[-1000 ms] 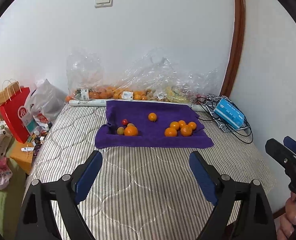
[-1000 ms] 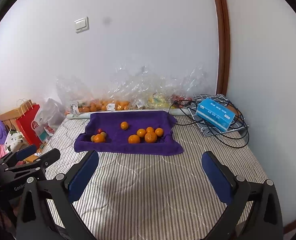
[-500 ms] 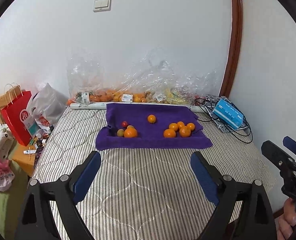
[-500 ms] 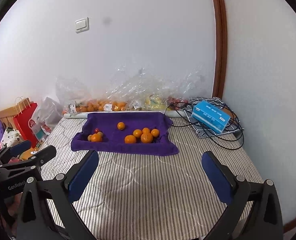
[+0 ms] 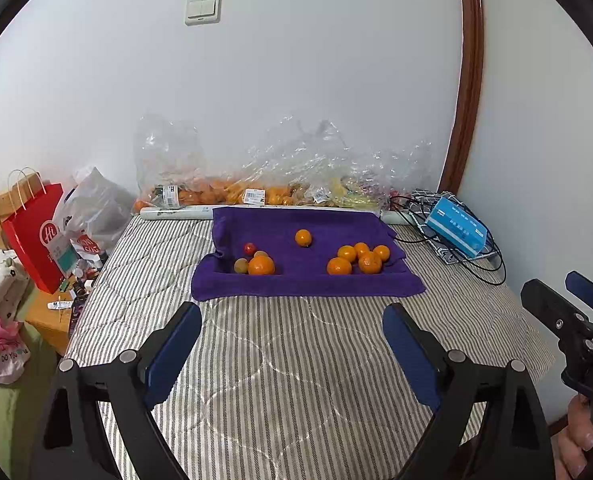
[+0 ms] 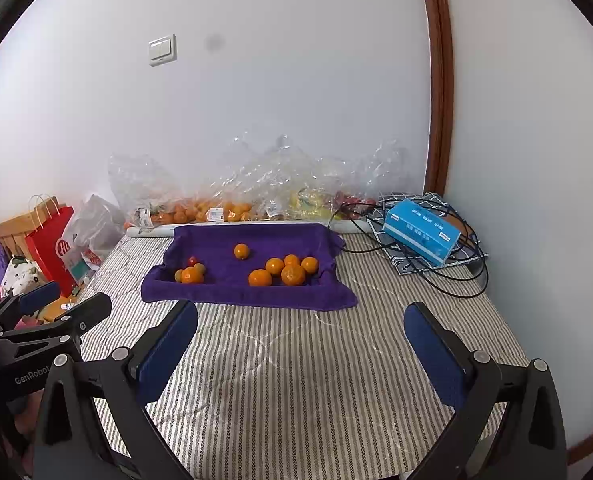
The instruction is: Organize fruits
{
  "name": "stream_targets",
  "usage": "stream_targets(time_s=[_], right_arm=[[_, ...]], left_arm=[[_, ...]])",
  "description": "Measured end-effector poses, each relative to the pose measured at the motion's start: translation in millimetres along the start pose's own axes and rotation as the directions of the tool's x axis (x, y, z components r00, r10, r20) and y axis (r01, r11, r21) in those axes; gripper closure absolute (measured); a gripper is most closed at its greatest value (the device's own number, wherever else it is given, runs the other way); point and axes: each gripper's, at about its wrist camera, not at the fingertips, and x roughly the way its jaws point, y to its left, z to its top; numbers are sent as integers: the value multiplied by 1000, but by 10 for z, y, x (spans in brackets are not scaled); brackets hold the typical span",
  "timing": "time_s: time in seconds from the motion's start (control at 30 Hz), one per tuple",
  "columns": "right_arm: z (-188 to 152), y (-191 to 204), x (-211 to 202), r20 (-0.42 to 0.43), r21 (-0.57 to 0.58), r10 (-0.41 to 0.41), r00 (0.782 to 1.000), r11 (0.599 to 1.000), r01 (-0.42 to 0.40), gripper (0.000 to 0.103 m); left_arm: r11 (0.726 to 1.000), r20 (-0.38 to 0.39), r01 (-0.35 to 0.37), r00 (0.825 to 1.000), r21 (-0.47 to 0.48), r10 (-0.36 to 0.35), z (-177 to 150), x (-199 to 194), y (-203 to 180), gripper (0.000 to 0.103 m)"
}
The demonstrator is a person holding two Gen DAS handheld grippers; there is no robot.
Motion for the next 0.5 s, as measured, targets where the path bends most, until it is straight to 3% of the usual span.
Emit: stream_targets(time_s=[0.5], right_arm=[[-14,18,-4,3,-8,-8,1000,1000,8,1]], left_arm=[[1000,-2,3,1000,1,-3,3,11,0,11]])
